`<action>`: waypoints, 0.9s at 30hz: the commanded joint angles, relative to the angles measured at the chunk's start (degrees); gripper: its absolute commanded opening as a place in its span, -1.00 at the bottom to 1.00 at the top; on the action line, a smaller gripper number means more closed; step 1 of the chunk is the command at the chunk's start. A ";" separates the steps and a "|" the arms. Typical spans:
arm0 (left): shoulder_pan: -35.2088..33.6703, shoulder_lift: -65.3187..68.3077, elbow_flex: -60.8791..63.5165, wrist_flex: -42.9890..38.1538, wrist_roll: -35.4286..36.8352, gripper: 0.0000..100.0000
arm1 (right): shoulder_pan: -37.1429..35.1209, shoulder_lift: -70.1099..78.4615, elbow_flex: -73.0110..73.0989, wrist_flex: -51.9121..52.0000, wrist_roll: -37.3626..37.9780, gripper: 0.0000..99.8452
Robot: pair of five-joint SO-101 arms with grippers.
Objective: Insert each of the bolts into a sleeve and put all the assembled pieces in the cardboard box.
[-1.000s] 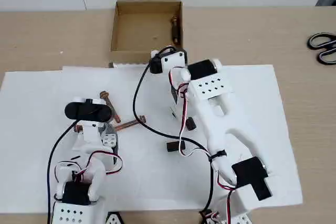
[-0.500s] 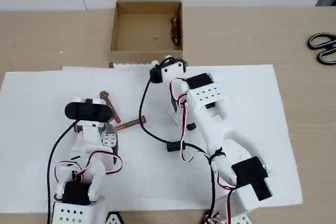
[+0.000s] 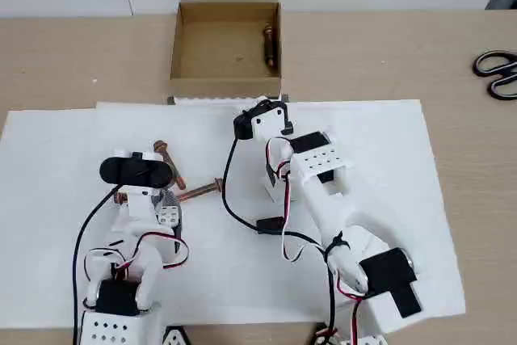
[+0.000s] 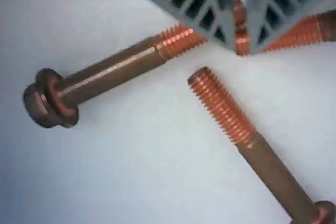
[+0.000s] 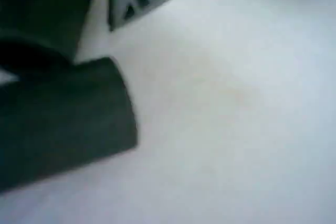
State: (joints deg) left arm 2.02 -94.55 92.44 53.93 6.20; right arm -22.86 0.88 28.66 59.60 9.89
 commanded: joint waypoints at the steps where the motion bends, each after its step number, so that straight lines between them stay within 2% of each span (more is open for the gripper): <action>1: -0.18 -0.44 -0.22 -1.49 -0.18 -0.99 | 0.31 -0.04 0.35 -2.59 1.93 -0.89; 9: -0.18 -0.44 -0.22 -1.49 -0.18 -0.99 | 0.31 -2.07 -3.34 2.24 1.93 -0.99; 21: -0.18 -0.44 -0.22 -1.49 -0.35 -0.99 | 0.66 -7.52 -35.08 30.02 1.93 -0.99; 27: 0.35 -0.44 -0.22 -1.49 -0.62 -0.99 | 2.15 -8.04 -45.27 37.58 1.93 -0.99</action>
State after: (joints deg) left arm 2.02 -94.55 92.44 53.93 5.85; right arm -22.42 -3.87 -10.55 94.59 11.03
